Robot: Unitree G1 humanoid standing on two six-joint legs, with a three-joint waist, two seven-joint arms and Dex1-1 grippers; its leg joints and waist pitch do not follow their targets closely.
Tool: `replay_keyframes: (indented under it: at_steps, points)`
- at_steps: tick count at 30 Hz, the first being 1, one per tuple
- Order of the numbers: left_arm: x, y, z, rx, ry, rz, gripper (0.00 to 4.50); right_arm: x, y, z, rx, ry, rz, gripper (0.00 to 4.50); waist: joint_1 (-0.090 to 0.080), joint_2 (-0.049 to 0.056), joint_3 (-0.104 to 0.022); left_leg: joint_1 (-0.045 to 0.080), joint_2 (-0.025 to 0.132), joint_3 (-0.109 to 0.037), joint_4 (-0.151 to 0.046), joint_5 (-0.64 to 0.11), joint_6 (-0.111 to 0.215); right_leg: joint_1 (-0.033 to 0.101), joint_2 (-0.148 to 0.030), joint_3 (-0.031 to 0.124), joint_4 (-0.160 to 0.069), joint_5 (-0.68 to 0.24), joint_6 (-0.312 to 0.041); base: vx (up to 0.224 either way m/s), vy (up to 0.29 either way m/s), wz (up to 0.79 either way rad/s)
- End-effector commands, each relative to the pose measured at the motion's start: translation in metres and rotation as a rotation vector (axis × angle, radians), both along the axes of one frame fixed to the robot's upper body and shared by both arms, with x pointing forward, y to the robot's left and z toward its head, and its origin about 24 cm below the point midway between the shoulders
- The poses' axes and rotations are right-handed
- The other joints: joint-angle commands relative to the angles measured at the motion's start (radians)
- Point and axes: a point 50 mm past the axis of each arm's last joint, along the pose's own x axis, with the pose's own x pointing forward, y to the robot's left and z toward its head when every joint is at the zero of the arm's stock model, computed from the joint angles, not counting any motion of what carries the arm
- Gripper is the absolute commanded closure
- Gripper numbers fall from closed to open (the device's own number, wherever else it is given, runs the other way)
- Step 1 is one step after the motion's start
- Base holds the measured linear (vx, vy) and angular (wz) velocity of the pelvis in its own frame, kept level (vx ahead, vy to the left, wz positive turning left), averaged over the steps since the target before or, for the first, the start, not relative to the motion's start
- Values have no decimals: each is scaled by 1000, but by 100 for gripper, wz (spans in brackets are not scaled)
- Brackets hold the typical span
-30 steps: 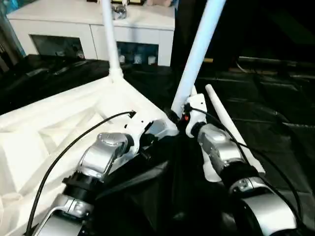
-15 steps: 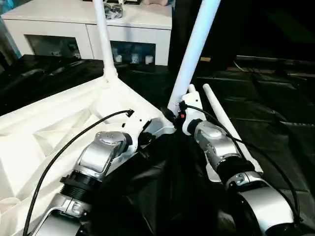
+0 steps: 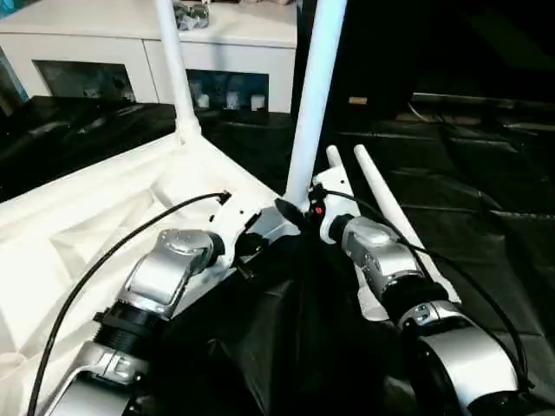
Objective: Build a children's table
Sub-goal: Rotate leg to tighten
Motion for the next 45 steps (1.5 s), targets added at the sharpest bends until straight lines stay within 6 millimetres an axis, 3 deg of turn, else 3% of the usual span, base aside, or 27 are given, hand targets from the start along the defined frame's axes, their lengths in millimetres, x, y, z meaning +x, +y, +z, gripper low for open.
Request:
replay_keyframes:
  at_steps: [1,5,10,14,18,22,27,34,45]
  points:
    - [1,-13,22,-52,-100,-93,450,-7,10,-7,-19,46,85,71,5,12,-56,18,59,-32,-78,-316,9,38,-83,48,-83,-256,-219,0,0,0]
    - [-2,-8,21,-59,-90,-131,450,-5,4,2,-24,10,148,56,15,14,-61,19,60,-26,-71,-240,27,45,-83,49,-71,-139,-256,0,0,0]
    - [-7,3,20,-75,-79,-205,450,-5,-12,14,-77,-53,261,56,30,12,-65,14,56,-20,-58,-126,89,51,-80,46,-54,5,-276,0,0,0]
    - [-12,9,20,-79,-66,-266,450,-7,-23,21,-97,-82,318,56,36,13,-61,17,60,-21,-62,-166,79,48,-80,45,-60,-66,-268,0,0,0]
    - [-23,25,15,-79,-17,-401,450,-25,-44,29,-150,-80,538,56,54,16,-57,26,64,-21,-65,-204,57,45,-74,44,-66,-127,-234,0,0,0]
    - [-26,26,15,-89,-7,-457,450,-32,-48,26,-179,-58,591,56,58,17,-56,22,62,-20,-66,-214,41,43,-77,46,-67,-148,-235,0,0,0]
    - [-29,26,15,-87,1,-518,450,-38,-49,22,-214,-39,621,56,69,20,-58,28,63,-20,-65,-215,29,39,-78,48,-67,-150,-238,0,0,0]
    - [-30,25,14,-84,2,-551,450,-40,-41,20,-210,-36,609,56,68,18,-61,23,61,-22,-64,-192,26,45,-78,46,-61,-118,-237,0,0,0]
    - [-31,26,11,-82,5,-546,450,-43,-39,18,-201,-18,603,153,69,17,-62,23,60,-22,-61,-185,28,47,-78,46,-59,-121,-236,0,0,0]
